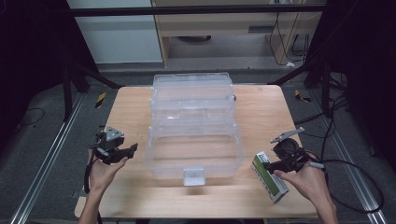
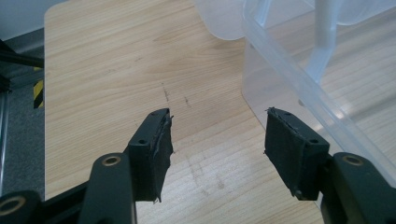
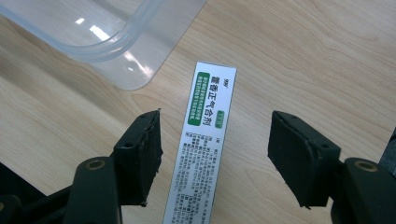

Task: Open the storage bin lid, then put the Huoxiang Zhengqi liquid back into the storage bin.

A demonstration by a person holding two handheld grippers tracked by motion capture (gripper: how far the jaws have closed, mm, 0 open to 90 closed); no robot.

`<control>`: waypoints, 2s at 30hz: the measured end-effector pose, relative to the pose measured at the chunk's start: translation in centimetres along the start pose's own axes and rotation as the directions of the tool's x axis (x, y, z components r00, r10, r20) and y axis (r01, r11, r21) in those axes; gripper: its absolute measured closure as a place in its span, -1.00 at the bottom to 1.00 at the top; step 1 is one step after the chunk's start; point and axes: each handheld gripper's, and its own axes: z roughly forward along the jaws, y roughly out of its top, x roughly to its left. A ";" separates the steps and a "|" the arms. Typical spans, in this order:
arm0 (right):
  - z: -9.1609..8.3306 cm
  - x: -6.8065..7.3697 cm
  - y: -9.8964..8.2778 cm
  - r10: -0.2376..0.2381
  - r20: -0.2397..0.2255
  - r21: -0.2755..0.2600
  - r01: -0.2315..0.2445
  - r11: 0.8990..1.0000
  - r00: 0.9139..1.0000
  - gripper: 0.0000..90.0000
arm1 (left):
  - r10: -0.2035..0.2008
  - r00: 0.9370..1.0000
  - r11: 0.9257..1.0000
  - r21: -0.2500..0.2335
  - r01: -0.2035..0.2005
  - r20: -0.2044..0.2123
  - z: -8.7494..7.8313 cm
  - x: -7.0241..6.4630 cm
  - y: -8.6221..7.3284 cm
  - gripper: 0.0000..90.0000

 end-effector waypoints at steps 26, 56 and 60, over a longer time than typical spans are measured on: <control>1.1 0.0 -0.4 0.016 -0.029 0.108 -0.013 0.994 0.999 -0.08 | -0.007 1.000 1.000 0.024 0.007 -0.011 0.5 0.4 -0.2 -0.10; 1.8 0.6 -0.3 -0.004 -0.027 0.164 0.009 0.986 1.000 0.09 | 0.009 1.000 1.000 0.031 -0.008 -0.021 0.7 0.2 -0.2 -0.11; 2.0 0.5 -0.2 0.000 -0.025 0.174 0.004 0.985 1.000 0.11 | 0.009 1.000 0.999 0.032 -0.008 -0.022 0.6 0.2 -0.2 -0.11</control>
